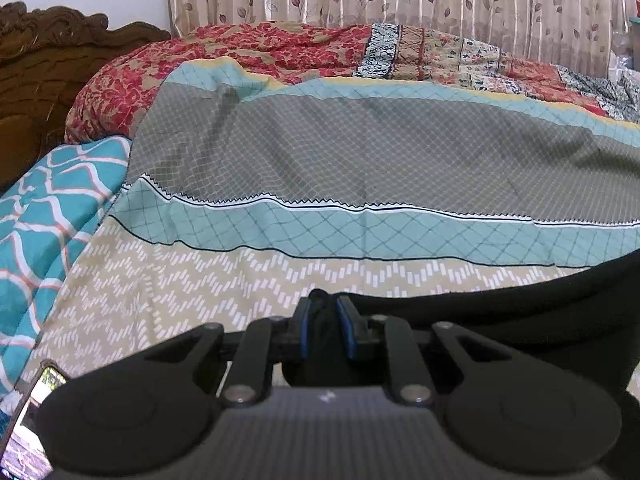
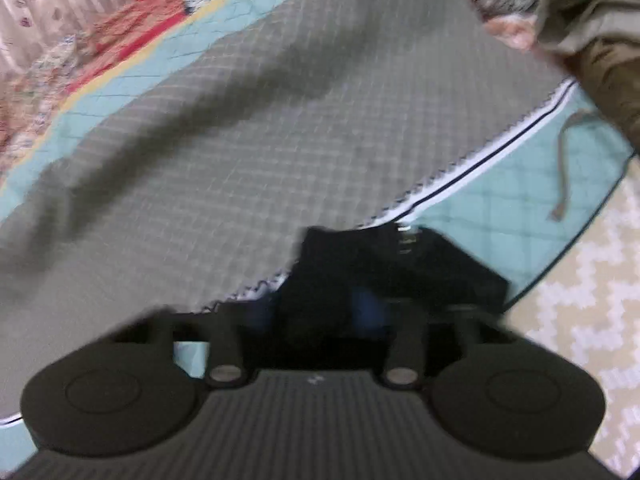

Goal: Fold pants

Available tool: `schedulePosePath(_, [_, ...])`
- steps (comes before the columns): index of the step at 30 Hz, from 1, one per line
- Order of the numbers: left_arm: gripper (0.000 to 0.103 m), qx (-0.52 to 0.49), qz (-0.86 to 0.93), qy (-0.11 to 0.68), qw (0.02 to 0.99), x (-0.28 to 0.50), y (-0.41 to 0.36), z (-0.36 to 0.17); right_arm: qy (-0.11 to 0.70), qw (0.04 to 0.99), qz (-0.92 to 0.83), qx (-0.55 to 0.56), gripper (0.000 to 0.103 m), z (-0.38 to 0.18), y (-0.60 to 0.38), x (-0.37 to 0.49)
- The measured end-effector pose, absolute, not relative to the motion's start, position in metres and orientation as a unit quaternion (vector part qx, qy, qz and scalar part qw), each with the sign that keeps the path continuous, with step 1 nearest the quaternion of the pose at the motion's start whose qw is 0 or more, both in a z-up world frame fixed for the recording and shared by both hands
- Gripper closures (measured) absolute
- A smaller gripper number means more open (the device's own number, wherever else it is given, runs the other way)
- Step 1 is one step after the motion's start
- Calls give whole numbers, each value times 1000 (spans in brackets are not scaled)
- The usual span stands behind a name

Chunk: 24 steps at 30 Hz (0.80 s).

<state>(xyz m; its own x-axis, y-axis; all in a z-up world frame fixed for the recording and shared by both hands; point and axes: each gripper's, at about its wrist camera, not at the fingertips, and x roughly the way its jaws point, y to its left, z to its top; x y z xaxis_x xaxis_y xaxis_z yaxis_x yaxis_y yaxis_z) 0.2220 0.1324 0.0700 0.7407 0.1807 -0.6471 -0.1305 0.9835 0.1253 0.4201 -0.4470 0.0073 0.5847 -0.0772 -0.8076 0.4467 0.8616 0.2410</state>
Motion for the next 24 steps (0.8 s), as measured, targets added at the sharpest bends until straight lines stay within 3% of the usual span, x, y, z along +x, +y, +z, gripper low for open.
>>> schedulePosePath(3, [88, 43, 89, 345, 933, 229, 133, 73, 384, 868, -144, 278, 96, 25, -465, 419])
schedulePosePath(6, [100, 28, 116, 304, 945, 232, 134, 89, 253, 884, -114, 376, 97, 62, -492, 401])
schedulePosePath(8, [100, 33, 135, 291, 947, 236, 135, 92, 193, 891, -106, 396, 97, 79, -506, 391])
schedulePosePath(12, [100, 1, 115, 337, 934, 246, 143, 73, 233, 882, -134, 386, 97, 70, -524, 391])
schedulePosePath(15, [91, -2, 110, 362, 926, 241, 145, 62, 249, 869, -166, 394, 97, 51, -530, 378])
schedulePosePath(16, [77, 5, 115, 365, 924, 239, 146, 61, 255, 864, -179, 395, 97, 44, -535, 373])
schedulePosePath(17, [69, 11, 124, 367, 922, 238, 148, 60, 261, 858, -190, 399, 97, 36, -541, 370])
schedulePosePath(18, [52, 11, 129, 370, 920, 237, 152, 61, 267, 852, -199, 404, 97, 31, -542, 361])
schedulePosePath(19, [44, 4, 129, 375, 918, 236, 157, 61, 273, 846, -205, 410, 97, 25, -544, 358])
schedulePosePath(24, [36, -64, 93, 396, 911, 239, 180, 62, 289, 848, -212, 391, 97, 11, -537, 353])
